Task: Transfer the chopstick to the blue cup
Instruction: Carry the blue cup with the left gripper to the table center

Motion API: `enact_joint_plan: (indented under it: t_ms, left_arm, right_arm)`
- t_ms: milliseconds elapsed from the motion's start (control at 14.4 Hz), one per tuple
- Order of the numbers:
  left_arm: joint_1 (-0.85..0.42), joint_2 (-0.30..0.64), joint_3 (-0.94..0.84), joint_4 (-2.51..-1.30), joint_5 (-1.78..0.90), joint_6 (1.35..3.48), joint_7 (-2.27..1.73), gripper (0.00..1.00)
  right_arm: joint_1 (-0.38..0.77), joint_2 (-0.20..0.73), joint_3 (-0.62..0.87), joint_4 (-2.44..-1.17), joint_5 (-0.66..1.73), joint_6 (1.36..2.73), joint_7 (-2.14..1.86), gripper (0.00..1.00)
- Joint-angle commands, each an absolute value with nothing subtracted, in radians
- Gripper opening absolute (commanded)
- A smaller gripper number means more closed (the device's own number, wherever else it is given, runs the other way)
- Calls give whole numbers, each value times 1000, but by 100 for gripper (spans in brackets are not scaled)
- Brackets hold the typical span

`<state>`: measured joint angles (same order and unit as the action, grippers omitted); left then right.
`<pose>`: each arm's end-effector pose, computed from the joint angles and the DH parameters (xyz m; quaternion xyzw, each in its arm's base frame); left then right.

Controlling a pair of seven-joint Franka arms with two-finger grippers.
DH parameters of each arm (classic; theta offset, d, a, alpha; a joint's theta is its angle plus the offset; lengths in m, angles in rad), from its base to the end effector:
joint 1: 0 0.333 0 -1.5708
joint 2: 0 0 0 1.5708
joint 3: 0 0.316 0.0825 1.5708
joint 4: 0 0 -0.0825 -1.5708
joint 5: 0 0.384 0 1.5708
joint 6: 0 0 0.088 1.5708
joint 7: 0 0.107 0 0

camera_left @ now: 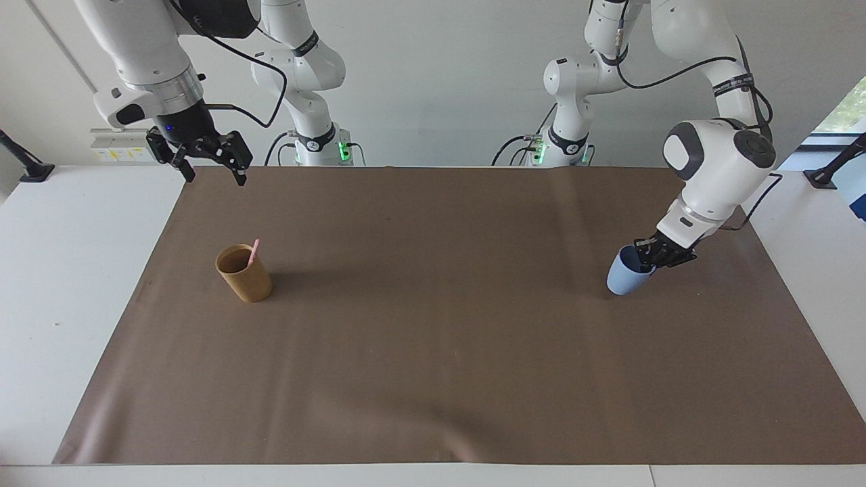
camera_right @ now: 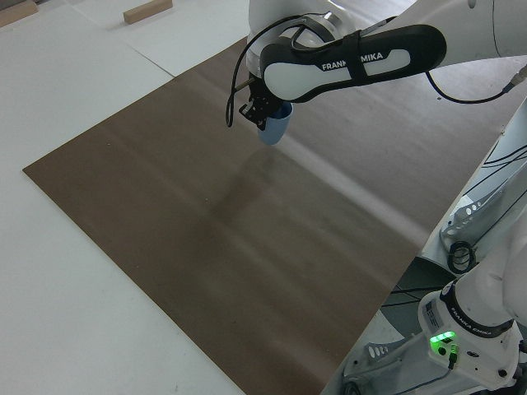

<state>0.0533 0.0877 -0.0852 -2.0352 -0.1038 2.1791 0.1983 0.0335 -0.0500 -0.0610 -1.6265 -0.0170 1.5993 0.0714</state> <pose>0.5736 -0.0214 0.4079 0.9948 -0.0861 0.0319 0.0446 0.5412 -0.0175 0.6280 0.9987 -0.0493 0.0115 0.0067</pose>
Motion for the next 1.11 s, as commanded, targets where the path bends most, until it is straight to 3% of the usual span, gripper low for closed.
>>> enact_joint_plan:
  t_ms: [0,416,832,1040]
  left_arm:
    - [-41,83,-74,-2019,-120,2151,99,0]
    - [-247,106,-75,-1948,-118,2148,-156,0]
    - [-523,175,-74,-1856,-49,2132,-519,0]
    - [-603,215,-74,-1847,-43,2132,-595,0]
  right_arm:
    - [25,-49,-58,-1626,2,1594,51,100]
    - [25,-49,-58,-1626,2,1594,51,100]
    - [25,-49,-58,-1626,2,1594,51,100]
    - [25,-49,-58,-1626,2,1594,51,100]
